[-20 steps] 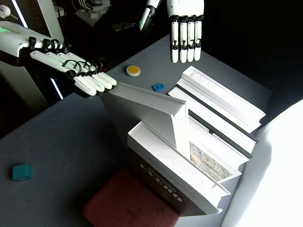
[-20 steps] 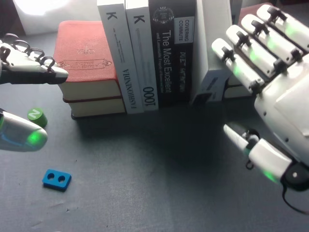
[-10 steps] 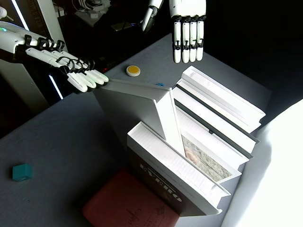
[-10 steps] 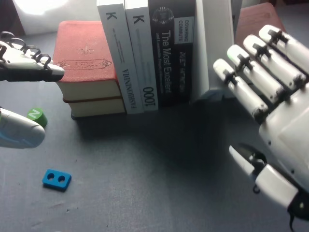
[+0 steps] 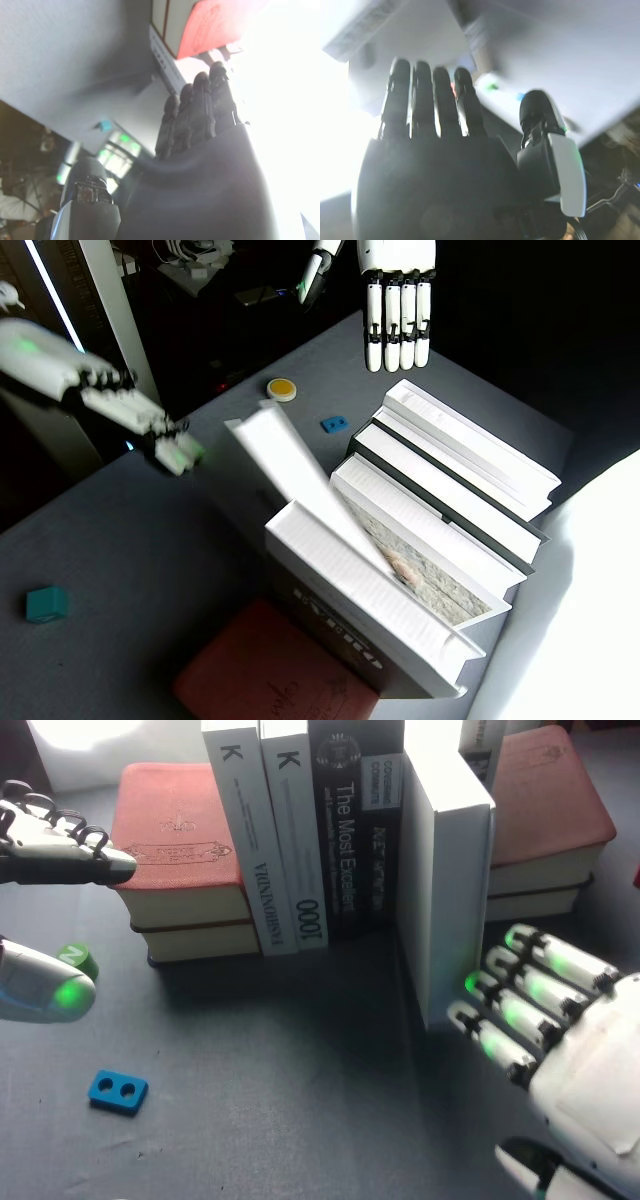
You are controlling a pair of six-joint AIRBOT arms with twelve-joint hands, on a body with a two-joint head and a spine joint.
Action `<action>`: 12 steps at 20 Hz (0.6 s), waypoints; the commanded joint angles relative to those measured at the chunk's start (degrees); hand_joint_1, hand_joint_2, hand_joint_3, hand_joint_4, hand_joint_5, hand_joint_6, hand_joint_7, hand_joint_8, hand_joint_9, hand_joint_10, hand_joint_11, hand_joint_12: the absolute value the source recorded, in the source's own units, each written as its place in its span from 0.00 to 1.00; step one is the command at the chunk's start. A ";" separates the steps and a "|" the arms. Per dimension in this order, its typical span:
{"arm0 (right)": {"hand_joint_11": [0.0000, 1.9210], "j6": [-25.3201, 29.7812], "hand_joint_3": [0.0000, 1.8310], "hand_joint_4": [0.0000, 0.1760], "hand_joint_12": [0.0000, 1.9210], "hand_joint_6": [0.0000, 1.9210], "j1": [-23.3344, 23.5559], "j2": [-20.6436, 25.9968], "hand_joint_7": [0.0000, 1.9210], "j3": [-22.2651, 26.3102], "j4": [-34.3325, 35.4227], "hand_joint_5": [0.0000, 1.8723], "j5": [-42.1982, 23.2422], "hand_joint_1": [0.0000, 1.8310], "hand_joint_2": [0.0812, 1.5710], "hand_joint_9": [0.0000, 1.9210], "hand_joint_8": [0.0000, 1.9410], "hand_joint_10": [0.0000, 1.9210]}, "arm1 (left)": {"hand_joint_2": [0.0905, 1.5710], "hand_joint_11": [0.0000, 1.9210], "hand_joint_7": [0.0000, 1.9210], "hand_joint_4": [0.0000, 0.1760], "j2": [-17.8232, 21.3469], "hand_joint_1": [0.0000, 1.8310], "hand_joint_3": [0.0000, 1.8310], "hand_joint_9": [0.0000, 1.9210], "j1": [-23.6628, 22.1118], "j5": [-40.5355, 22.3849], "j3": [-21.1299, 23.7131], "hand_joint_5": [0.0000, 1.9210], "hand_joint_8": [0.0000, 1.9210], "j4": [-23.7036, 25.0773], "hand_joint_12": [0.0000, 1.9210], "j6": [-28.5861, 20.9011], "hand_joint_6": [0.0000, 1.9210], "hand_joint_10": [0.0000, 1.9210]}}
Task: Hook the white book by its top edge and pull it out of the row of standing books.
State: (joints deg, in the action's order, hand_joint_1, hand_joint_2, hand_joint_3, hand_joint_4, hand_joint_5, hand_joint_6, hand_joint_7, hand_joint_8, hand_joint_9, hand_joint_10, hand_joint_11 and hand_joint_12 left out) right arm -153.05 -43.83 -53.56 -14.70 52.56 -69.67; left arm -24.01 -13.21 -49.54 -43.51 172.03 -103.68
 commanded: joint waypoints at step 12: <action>0.00 -0.57 0.00 0.00 0.17 0.00 -3.90 -2.34 0.09 -3.42 -4.44 0.09 -5.27 0.00 0.82 0.07 0.00 0.00 | 0.70 0.00 0.01 0.00 0.15 0.00 0.00 0.00 0.15 4.80 -0.50 0.01 0.00 0.55 0.00 -0.10 0.00 0.00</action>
State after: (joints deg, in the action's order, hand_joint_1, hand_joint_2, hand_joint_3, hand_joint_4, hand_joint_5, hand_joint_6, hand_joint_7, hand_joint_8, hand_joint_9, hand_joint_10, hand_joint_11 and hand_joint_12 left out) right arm -153.32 -48.10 -55.94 -18.39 52.42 -70.32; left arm -23.99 -12.56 -49.56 -43.81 172.03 -103.66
